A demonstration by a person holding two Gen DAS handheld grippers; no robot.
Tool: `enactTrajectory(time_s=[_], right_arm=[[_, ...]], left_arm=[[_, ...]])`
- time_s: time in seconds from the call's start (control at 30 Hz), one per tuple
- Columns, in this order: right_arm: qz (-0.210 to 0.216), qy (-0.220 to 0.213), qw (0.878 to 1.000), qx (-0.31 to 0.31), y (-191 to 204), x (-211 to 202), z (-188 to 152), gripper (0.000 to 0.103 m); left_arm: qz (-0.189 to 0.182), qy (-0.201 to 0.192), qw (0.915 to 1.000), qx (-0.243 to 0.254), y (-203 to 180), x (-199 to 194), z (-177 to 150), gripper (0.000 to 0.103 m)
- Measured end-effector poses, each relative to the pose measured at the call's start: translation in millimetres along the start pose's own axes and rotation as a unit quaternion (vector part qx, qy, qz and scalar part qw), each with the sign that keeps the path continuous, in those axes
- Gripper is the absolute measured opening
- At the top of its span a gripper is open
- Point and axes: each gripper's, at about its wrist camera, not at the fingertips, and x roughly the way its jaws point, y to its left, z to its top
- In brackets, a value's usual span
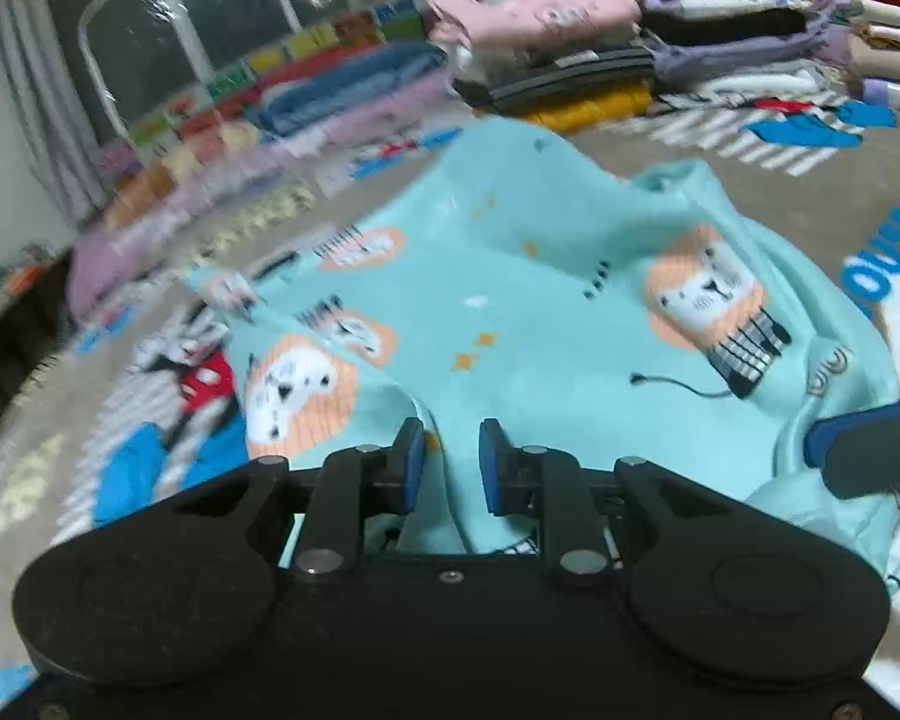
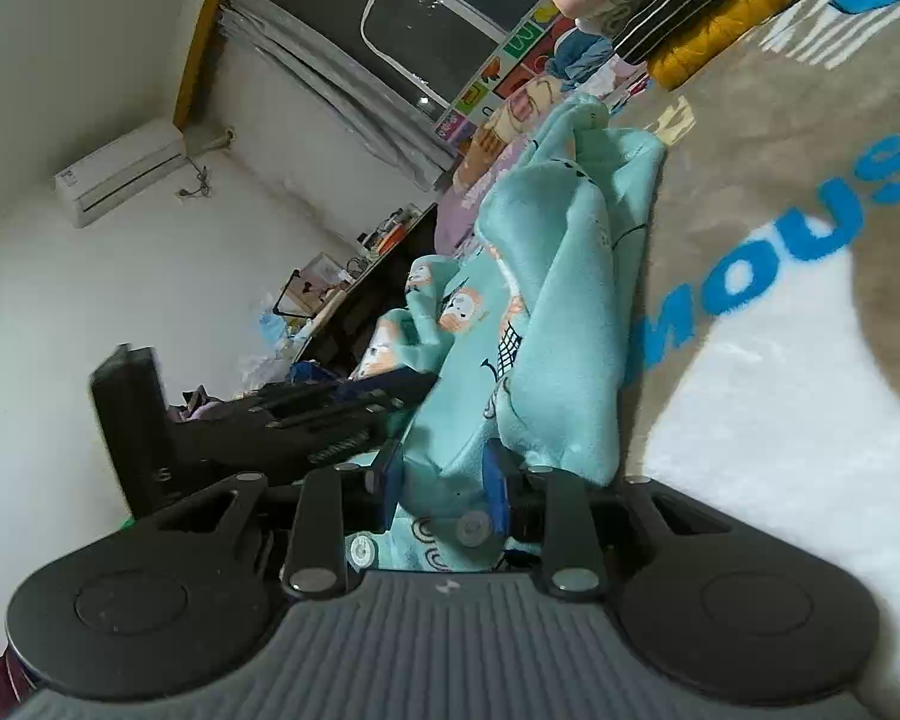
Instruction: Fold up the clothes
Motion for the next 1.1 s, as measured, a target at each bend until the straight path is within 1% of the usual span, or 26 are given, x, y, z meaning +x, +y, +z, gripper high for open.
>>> enactTrajectory(time_s=[0.1,0.13,0.2,0.23,0.27,0.3,0.37,0.43,0.47,0.53,0.57,0.6,0.63,0.67,0.83,0.87,0.9,0.93,0.97,1.1], right_arm=[[0.004,-0.001,1.0,0.0,-0.2,1.1,1.2,0.029],[0.004,-0.001,1.0,0.0,-0.5,0.7,1.6,0.029],[0.004,-0.002,1.0,-0.001,-1.1,1.8,2.4,0.028],[0.003,-0.002,1.0,-0.001,-1.0,1.7,2.0,0.028],[0.003,-0.002,1.0,-0.001,-1.0,-1.3,-0.5,0.028],[0.003,-0.003,1.0,-0.002,-0.5,-4.3,-2.6,0.028],[0.003,-0.003,1.0,-0.002,-0.7,-4.4,-2.6,0.028],[0.003,-0.003,1.0,-0.002,-0.7,-3.2,-2.2,0.028],[0.003,-0.003,1.0,-0.002,-0.7,-2.6,-1.9,0.028],[0.004,-0.004,1.0,-0.002,-1.2,-2.0,-1.7,0.028],[0.004,-0.004,1.0,-0.002,-1.4,-1.7,-1.6,0.028],[0.005,-0.004,1.0,-0.002,-1.7,-1.5,-1.4,0.028],[0.005,-0.004,1.0,-0.002,-2.1,-1.7,-1.2,0.028],[0.005,-0.004,1.0,-0.002,-2.4,-1.7,-1.0,0.028],[0.005,-0.004,1.0,-0.003,-2.0,-2.9,-2.1,0.028],[0.005,-0.004,1.0,-0.003,-2.1,-3.1,-2.2,0.028],[0.005,-0.005,1.0,-0.003,-2.1,-3.1,-2.1,0.028],[0.005,-0.005,1.0,-0.002,-2.2,-3.0,-2.0,0.028],[0.005,-0.005,1.0,-0.003,-2.3,-3.3,-2.0,0.028],[0.005,-0.006,1.0,-0.003,-1.9,-2.7,-2.2,0.028]], left_arm=[[-0.032,0.011,0.9994,0.003,5.6,0.0,4.0,0.016],[-0.053,0.01,0.9985,-0.009,10.1,-3.0,4.9,0.016],[-0.097,0.002,0.9941,-0.048,22.4,-12.7,5.9,0.025],[-0.113,-0.005,0.991,-0.071,29.6,-18.3,5.9,0.038],[-0.125,-0.016,0.9869,-0.1,39.6,-24.7,6.6,0.045],[-0.142,-0.031,0.9801,-0.135,53.1,-32.1,7.1,0.045],[-0.171,-0.064,0.9621,-0.203,83.6,-47.2,7.3,0.047],[-0.181,-0.099,0.9389,-0.276,116.6,-59.9,1.5,0.05],[-0.177,-0.113,0.9246,-0.318,134.2,-63.2,-2.8,0.051],[-0.15,-0.119,0.9031,-0.384,160.8,-60.1,-16.3,0.051],[-0.134,-0.116,0.8949,-0.41,169.8,-56.7,-23.2,0.051],[-0.127,-0.107,0.8838,-0.437,176.3,-49.3,-30.9,0.051],[-0.125,-0.097,0.8703,-0.467,182.5,-40.5,-39.0,0.051],[-0.122,-0.094,0.8651,-0.477,184.1,-36.8,-41.5,0.051],[-0.112,-0.098,0.8587,-0.49,181.8,-29.1,-41.6,0.051],[-0.11,-0.098,0.8573,-0.493,181.4,-27.6,-41.7,0.049],[-0.108,-0.099,0.856,-0.496,180.9,-26.0,-41.7,0.041],[-0.106,-0.1,0.8546,-0.498,180.4,-24.5,-41.7,0.024],[-0.104,-0.101,0.8533,-0.501,180.0,-23.0,-41.8,0.016],[-0.096,-0.103,0.8477,-0.511,178.1,-16.8,-41.9,0.008]])
